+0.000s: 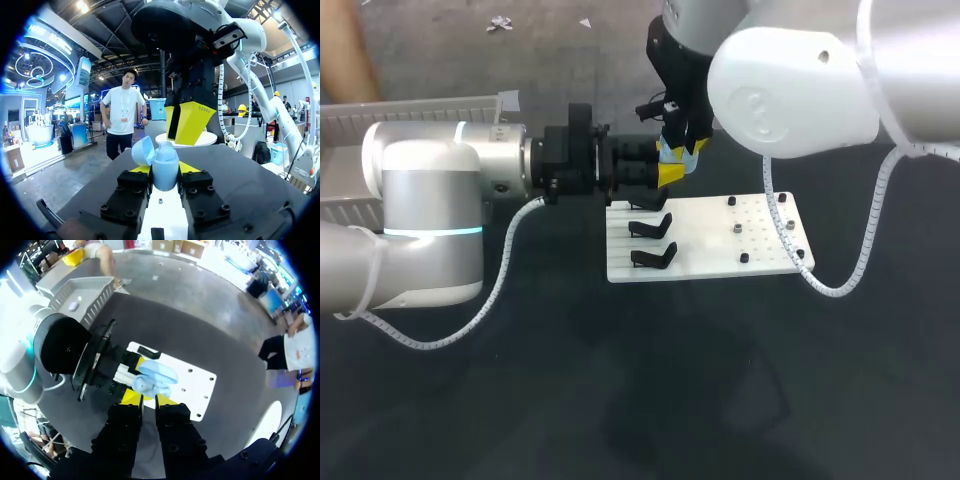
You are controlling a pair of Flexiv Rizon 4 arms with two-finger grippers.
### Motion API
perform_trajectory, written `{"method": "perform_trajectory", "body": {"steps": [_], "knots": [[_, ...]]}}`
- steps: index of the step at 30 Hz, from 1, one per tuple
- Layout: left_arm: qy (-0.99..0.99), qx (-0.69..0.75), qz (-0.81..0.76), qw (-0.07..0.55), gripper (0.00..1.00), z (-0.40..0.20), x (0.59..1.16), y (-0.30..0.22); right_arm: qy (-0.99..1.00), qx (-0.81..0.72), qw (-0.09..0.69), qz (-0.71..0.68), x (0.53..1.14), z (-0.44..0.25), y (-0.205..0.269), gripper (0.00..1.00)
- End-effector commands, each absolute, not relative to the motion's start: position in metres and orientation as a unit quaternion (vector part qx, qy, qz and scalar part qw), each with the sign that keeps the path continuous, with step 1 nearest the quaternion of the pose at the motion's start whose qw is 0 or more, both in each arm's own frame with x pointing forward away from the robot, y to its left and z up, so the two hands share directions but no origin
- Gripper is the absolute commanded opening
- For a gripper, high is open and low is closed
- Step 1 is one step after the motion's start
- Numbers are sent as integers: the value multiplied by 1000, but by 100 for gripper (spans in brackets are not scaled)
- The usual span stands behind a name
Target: Pick up each earbud case from the left stands, insert the matching earbuds, close the lid, and place the case in the box.
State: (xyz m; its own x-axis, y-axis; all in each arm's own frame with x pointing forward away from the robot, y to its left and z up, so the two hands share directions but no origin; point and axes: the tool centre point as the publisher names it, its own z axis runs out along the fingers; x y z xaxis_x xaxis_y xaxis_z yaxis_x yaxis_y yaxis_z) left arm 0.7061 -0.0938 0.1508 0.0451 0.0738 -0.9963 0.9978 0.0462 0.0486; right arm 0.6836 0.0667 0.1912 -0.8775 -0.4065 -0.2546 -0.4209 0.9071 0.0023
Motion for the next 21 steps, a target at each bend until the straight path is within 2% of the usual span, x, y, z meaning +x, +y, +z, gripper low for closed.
{"method": "perform_trajectory", "body": {"steps": [1,5,12,21], "knots": [[517,515,-455,509,0,150,704,-94,968,-215,127,26,683,192,66,15],[517,515,-455,509,0,150,704,-94,966,-209,149,31,686,208,62,16],[517,515,-455,509,0,150,704,-94,961,-170,216,42,739,218,62,20],[517,515,-455,509,0,150,704,-94,968,-137,206,46,778,195,57,22]]}}
